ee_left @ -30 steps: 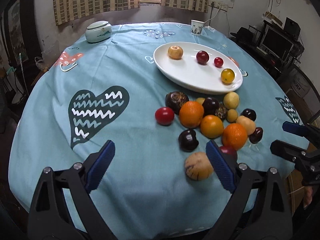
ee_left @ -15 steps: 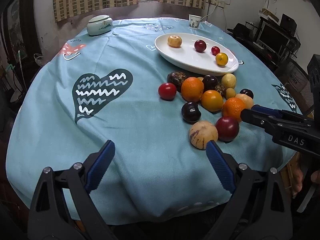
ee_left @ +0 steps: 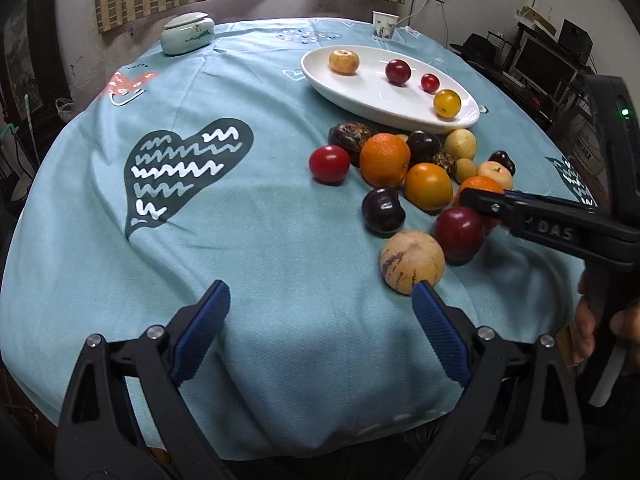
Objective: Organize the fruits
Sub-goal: 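Grasp the striped pepino with the left tool while the right tool grasps an orange, then carry both fruits onto the white plate and open both tools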
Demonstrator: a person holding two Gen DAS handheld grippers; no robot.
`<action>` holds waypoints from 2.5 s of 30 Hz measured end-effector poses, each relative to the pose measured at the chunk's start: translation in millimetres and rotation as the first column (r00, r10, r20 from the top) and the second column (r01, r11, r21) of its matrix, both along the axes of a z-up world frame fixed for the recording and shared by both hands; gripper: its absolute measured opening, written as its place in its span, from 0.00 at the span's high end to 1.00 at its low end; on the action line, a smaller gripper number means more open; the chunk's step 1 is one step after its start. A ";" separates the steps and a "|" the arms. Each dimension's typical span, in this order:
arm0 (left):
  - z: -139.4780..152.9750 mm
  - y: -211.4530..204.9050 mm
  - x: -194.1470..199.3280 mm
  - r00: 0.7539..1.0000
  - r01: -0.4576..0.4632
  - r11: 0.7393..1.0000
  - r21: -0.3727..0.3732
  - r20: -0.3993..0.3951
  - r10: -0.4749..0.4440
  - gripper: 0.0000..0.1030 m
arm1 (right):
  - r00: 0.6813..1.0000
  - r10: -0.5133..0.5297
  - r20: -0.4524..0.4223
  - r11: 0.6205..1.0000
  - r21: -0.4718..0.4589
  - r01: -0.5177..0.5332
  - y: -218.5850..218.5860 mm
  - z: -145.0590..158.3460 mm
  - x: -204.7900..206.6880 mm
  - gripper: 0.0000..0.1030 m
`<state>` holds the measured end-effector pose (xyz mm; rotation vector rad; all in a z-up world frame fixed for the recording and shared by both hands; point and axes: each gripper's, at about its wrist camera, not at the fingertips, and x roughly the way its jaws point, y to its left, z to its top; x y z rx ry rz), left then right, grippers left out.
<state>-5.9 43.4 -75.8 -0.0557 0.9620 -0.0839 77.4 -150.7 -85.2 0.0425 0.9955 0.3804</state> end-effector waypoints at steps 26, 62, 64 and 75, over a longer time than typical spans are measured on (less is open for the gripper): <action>-22.9 -46.9 24.8 0.995 0.102 0.994 -0.045 0.011 -0.102 0.59 | 0.999 0.044 -0.019 0.999 -0.022 -0.045 -30.7 -10.5 -37.5 0.68; -8.5 -17.7 27.2 0.997 0.067 0.986 -0.151 0.033 -0.063 0.60 | 0.996 0.082 0.041 0.995 0.046 -0.084 -6.7 18.1 -18.2 0.55; -3.8 -18.1 27.4 0.997 0.067 0.987 -0.143 0.039 -0.062 0.60 | 0.996 0.087 0.036 0.995 0.054 -0.089 -8.2 17.3 -19.8 0.55; 34.3 -32.4 63.2 0.991 0.112 0.991 -0.078 0.082 -0.105 0.60 | 0.994 0.108 0.022 0.989 0.097 -0.110 -17.9 22.1 -3.4 0.55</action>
